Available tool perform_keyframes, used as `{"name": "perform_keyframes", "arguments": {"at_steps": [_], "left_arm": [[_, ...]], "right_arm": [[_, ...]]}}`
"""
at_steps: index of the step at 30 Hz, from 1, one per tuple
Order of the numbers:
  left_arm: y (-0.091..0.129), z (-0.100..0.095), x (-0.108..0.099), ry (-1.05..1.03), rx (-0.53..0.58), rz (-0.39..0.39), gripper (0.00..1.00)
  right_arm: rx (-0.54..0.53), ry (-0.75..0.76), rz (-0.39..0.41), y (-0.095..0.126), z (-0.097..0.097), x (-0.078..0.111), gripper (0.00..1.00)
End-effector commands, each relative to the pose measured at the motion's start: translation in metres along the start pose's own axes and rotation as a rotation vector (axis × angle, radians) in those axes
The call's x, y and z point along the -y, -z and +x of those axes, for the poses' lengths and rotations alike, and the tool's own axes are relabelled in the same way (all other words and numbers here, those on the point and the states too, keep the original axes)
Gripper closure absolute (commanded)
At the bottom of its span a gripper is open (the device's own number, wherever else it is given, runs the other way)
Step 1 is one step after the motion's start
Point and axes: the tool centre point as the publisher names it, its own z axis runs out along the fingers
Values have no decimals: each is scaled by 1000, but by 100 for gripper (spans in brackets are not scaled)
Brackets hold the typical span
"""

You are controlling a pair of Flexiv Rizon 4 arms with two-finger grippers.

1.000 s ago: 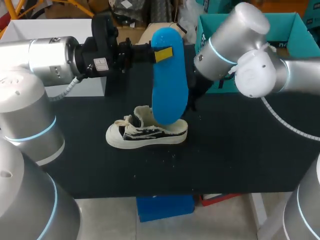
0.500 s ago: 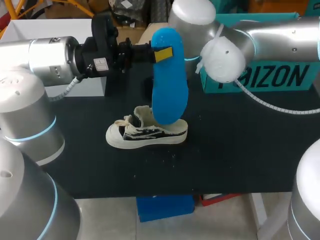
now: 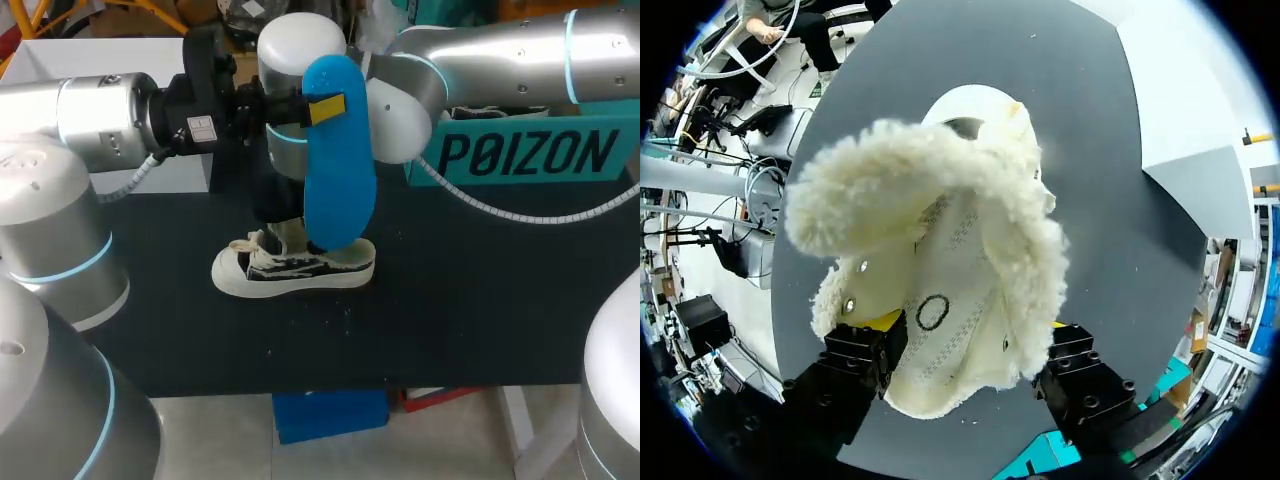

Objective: Take the shoe out of the shoebox, open the shoe tongue, remove and reinsert the insole, then place the shoe into the shoebox

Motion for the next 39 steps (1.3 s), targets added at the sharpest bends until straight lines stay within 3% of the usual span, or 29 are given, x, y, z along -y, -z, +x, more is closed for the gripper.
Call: {"name": "perform_keyframes", "arguments": {"at_steps": [1,2,4,7,28,29,30,31,39], "left_arm": [[-1,1,0,1,4,-3,100],[-1,1,0,1,4,-3,100],[-1,1,0,1,4,-3,100],[-1,1,0,1,4,-3,100],[-1,1,0,1,4,-3,100],[-1,1,0,1,4,-3,100],[-1,1,0,1,4,-3,100],[-1,1,0,1,4,-3,100],[-1,1,0,1,4,-3,100]], "right_arm": [[-17,-10,49,-10,-7,-7,37],[-22,-16,44,-11,-8,-7,38],[-27,-27,36,-13,-9,-7,50],[-27,-45,32,-14,-9,-6,56],[-29,-102,-28,-17,-19,-1,60],[-30,-102,-28,-17,-19,-1,69],[-36,-101,-30,-17,-21,0,92],[-52,-99,-40,-18,-22,1,100],[-84,-94,-49,-18,-24,1,100]]}}
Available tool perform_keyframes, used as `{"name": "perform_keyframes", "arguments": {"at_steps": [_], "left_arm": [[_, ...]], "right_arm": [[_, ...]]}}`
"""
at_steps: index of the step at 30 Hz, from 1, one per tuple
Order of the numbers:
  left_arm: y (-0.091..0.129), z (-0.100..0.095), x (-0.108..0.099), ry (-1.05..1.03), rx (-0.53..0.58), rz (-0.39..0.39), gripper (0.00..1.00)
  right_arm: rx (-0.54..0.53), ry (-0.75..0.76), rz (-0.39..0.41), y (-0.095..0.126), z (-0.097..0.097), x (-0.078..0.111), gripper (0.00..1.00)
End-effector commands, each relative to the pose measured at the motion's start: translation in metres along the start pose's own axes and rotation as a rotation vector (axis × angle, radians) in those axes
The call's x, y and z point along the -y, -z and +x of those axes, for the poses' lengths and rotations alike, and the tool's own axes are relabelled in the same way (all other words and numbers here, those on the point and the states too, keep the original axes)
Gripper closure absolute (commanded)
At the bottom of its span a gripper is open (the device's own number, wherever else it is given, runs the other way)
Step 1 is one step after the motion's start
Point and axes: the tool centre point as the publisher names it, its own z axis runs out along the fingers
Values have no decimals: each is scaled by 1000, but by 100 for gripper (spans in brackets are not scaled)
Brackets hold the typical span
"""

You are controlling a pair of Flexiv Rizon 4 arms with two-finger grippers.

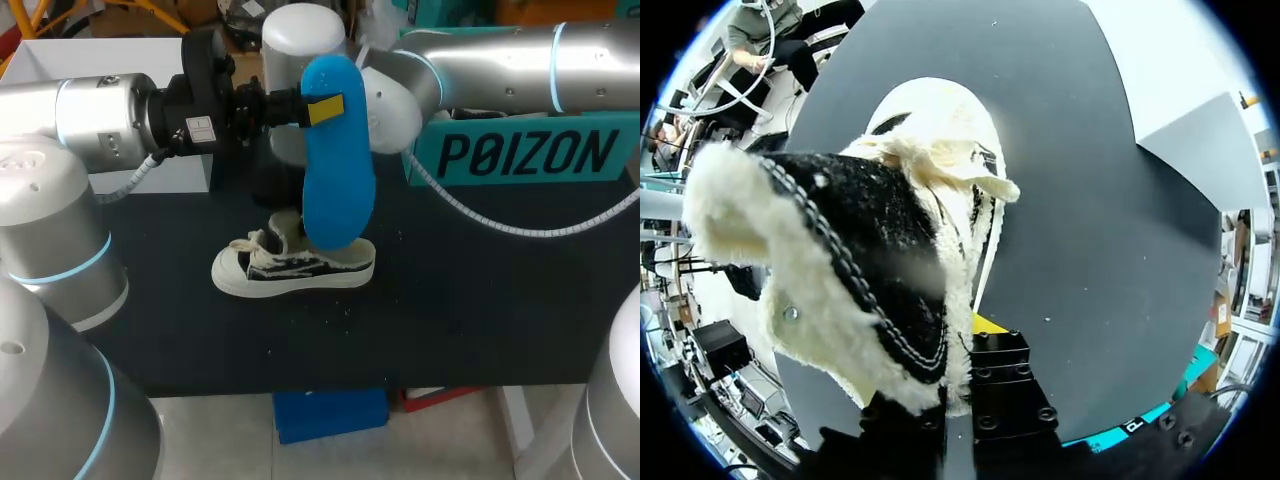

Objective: Take the shoe out of the shoebox, open the shoe tongue, remove and reinsert the insole, then place the shoe into the shoebox

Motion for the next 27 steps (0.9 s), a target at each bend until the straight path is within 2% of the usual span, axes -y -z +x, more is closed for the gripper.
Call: {"name": "perform_keyframes", "arguments": {"at_steps": [1,17,19,24,27], "left_arm": [[-2,0,0,1,4,-3,100],[-2,0,0,1,4,-3,100],[-2,0,0,1,4,-3,100],[-2,0,0,1,4,-3,100],[-2,0,0,1,4,-3,100]], "right_arm": [[-4,0,2,-2,-2,-1,100],[-4,0,2,-2,-2,-1,100],[8,-35,28,-1,-6,2,100],[7,-175,130,23,-17,14,100],[23,-262,142,41,-21,20,100]]}}
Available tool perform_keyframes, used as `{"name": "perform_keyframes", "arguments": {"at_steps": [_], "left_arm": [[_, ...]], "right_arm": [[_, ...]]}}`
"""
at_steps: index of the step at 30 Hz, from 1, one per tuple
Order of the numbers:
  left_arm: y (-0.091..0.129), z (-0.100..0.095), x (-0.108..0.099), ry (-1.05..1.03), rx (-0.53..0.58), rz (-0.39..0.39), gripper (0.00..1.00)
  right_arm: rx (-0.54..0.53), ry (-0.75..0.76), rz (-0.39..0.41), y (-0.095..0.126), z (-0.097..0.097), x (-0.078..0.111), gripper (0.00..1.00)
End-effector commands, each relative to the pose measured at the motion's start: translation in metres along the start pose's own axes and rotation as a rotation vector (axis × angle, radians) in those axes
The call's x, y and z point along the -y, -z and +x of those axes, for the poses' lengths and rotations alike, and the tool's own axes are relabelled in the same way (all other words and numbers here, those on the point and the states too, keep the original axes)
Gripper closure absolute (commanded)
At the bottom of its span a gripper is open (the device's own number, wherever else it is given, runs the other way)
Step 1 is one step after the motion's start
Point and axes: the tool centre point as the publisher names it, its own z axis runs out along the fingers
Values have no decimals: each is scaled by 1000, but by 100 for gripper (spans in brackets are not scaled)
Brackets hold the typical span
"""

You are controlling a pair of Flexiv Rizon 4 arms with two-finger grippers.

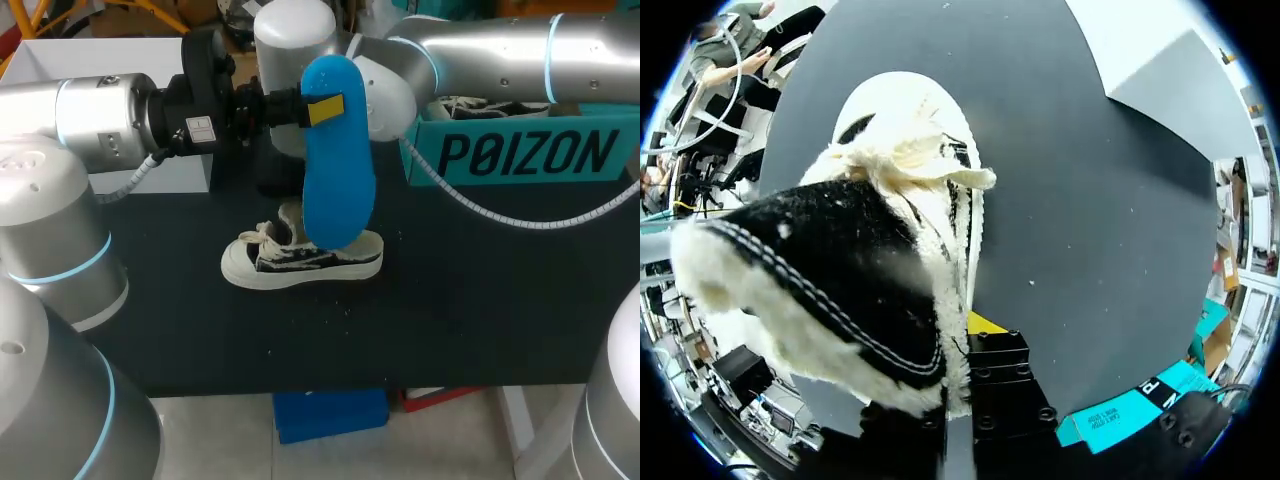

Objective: Take the shoe out of the shoebox, open the shoe tongue, remove and reinsert the insole, then place the shoe into the shoebox

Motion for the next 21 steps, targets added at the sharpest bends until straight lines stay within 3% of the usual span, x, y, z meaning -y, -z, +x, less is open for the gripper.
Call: {"name": "perform_keyframes", "arguments": {"at_steps": [1,11,21], "left_arm": [[-2,0,0,1,4,-3,100],[-2,0,0,1,4,-3,100],[-2,0,0,1,4,-3,100]], "right_arm": [[9,-107,52,36,-8,6,100],[26,-447,74,61,-13,23,100],[12,-956,-18,65,-16,30,100]]}}
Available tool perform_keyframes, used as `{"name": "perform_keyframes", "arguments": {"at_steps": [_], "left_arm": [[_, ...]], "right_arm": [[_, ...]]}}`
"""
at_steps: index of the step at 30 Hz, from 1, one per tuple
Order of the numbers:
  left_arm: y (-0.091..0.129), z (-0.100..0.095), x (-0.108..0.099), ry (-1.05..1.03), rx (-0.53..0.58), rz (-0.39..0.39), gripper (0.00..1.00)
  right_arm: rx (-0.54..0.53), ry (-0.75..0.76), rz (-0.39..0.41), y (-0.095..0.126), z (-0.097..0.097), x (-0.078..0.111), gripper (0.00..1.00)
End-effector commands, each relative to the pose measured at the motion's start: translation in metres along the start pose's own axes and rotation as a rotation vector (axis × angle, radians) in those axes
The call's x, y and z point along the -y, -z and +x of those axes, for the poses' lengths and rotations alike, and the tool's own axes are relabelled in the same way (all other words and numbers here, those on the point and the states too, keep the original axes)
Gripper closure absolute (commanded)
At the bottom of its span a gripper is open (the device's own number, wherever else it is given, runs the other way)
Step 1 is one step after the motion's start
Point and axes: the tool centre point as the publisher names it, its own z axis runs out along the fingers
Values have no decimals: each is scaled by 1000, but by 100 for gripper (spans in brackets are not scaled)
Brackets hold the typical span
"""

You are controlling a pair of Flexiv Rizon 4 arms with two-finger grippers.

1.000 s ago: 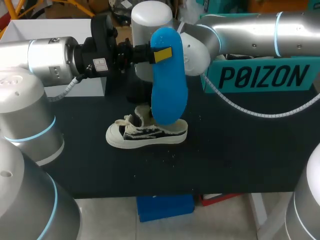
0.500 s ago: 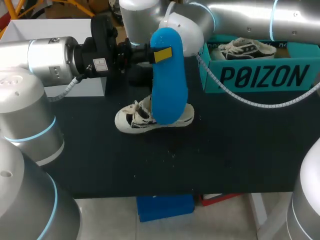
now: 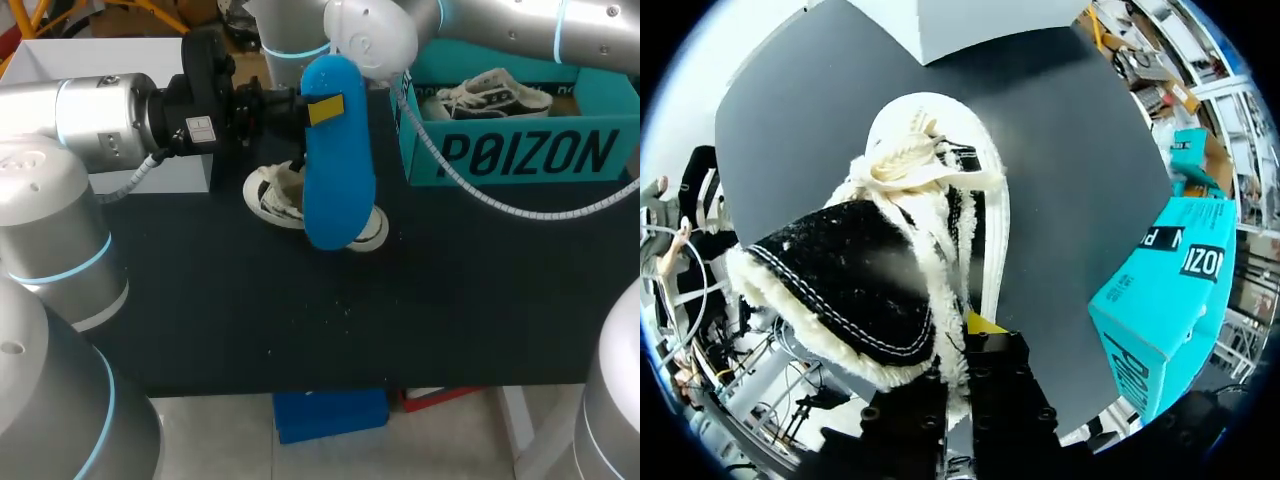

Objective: Take the shoe out of the shoebox, open the shoe tongue, remove and reinsert the insole, then place the shoe into the shoebox

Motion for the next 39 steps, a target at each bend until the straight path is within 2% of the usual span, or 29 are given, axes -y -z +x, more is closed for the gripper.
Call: {"name": "perform_keyframes", "arguments": {"at_steps": [1,9,14,19,32,39], "left_arm": [[-2,0,0,1,4,-3,100],[-2,0,0,1,4,-3,100],[-2,0,0,1,4,-3,100],[-2,0,0,1,4,-3,100],[-2,0,0,1,4,-3,100],[-2,0,0,1,4,-3,100]], "right_arm": [[-38,-323,-64,1,0,7,100],[-88,-548,-124,0,9,9,100],[-80,-607,-149,-3,16,5,100],[-63,-677,-144,-12,9,1,100],[-42,-666,-112,-44,-10,-18,100],[-36,-746,-101,-60,-19,-22,100]]}}
